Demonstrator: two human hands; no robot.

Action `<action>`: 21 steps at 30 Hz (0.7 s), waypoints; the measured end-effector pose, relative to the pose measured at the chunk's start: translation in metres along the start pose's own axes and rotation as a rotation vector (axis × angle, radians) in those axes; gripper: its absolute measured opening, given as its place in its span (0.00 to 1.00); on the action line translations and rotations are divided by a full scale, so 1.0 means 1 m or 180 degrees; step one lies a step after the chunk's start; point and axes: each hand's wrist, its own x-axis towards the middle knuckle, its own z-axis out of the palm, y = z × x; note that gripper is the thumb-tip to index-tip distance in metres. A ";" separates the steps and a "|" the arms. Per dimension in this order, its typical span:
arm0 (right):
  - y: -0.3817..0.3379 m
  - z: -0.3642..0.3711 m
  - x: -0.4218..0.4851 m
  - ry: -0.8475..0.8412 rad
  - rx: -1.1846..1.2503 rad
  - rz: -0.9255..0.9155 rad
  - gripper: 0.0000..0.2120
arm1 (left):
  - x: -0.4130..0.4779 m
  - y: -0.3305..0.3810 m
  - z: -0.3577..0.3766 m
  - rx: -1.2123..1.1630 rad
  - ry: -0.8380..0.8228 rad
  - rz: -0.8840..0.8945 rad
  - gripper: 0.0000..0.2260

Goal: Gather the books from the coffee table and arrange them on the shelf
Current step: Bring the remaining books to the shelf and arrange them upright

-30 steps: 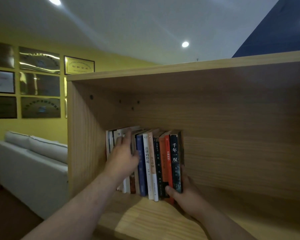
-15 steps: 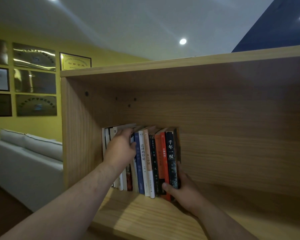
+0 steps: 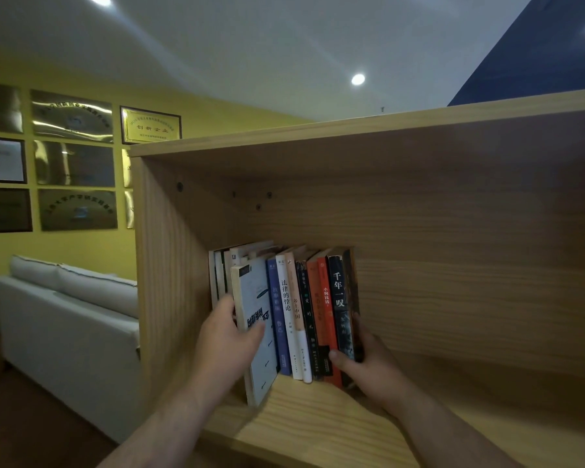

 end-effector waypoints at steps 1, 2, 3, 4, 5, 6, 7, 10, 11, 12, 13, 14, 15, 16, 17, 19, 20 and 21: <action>0.000 -0.001 0.000 0.0072 0.0026 -0.0002 0.39 | -0.004 -0.007 0.005 -0.0021 -0.0078 -0.0079 0.12; -0.002 -0.001 -0.001 0.0143 0.0032 -0.0009 0.36 | -0.007 -0.011 0.008 -0.0124 -0.0088 -0.0141 0.12; -0.003 -0.001 -0.002 0.0176 0.0041 -0.0020 0.35 | -0.008 -0.013 0.009 -0.0275 -0.0044 -0.0194 0.12; -0.003 -0.001 -0.002 0.0160 0.0057 -0.0014 0.35 | -0.009 -0.015 0.008 -0.0392 0.0027 -0.0234 0.11; -0.004 -0.001 -0.003 0.0100 0.0083 0.0016 0.36 | -0.011 -0.014 0.004 -0.0464 0.0104 -0.0266 0.10; -0.005 -0.002 -0.004 0.0040 0.0111 0.0050 0.36 | -0.013 -0.013 -0.001 -0.0517 0.0168 -0.0282 0.09; -0.006 -0.002 -0.006 0.0004 0.0126 0.0076 0.36 | -0.015 -0.011 -0.008 -0.0555 0.0209 -0.0268 0.08; -0.012 -0.005 -0.010 0.0025 0.0222 0.0115 0.31 | -0.027 -0.005 -0.034 -0.0738 0.0298 -0.0185 0.07; -0.013 -0.005 -0.011 0.0026 0.0303 0.0145 0.28 | -0.031 -0.001 -0.044 -0.0842 0.0294 -0.0207 0.07; -0.017 -0.004 -0.014 0.0029 0.0399 0.0171 0.24 | -0.035 0.003 -0.053 -0.0950 0.0240 -0.0257 0.06; -0.021 -0.003 -0.018 0.0088 0.0459 0.0157 0.20 | -0.039 0.006 -0.062 -0.1063 0.0140 -0.0330 0.06; -0.026 -0.003 -0.022 0.0244 0.0452 0.0062 0.17 | -0.042 0.012 -0.070 -0.1178 -0.0001 -0.0399 0.06; -0.032 -0.003 -0.028 0.0484 0.0403 -0.0083 0.16 | -0.046 0.017 -0.076 -0.1261 -0.0171 -0.0446 0.07; -0.041 -0.005 -0.034 0.0764 0.0394 -0.0229 0.14 | -0.050 0.023 -0.081 -0.1276 -0.0356 -0.0452 0.07; -0.053 -0.008 -0.040 0.0999 0.0451 -0.0399 0.11 | -0.053 0.029 -0.084 -0.1211 -0.0556 -0.0415 0.07; -0.075 -0.017 -0.053 0.1048 0.0835 -0.0673 0.07 | -0.060 0.042 -0.083 -0.0872 -0.0951 -0.0290 0.07; -0.087 -0.023 -0.059 0.0839 0.1056 -0.0683 0.11 | -0.064 0.049 -0.080 -0.0679 -0.1149 -0.0246 0.07; -0.096 -0.029 -0.066 0.0480 0.1180 -0.0590 0.14 | -0.067 0.056 -0.075 -0.0522 -0.1359 -0.0202 0.07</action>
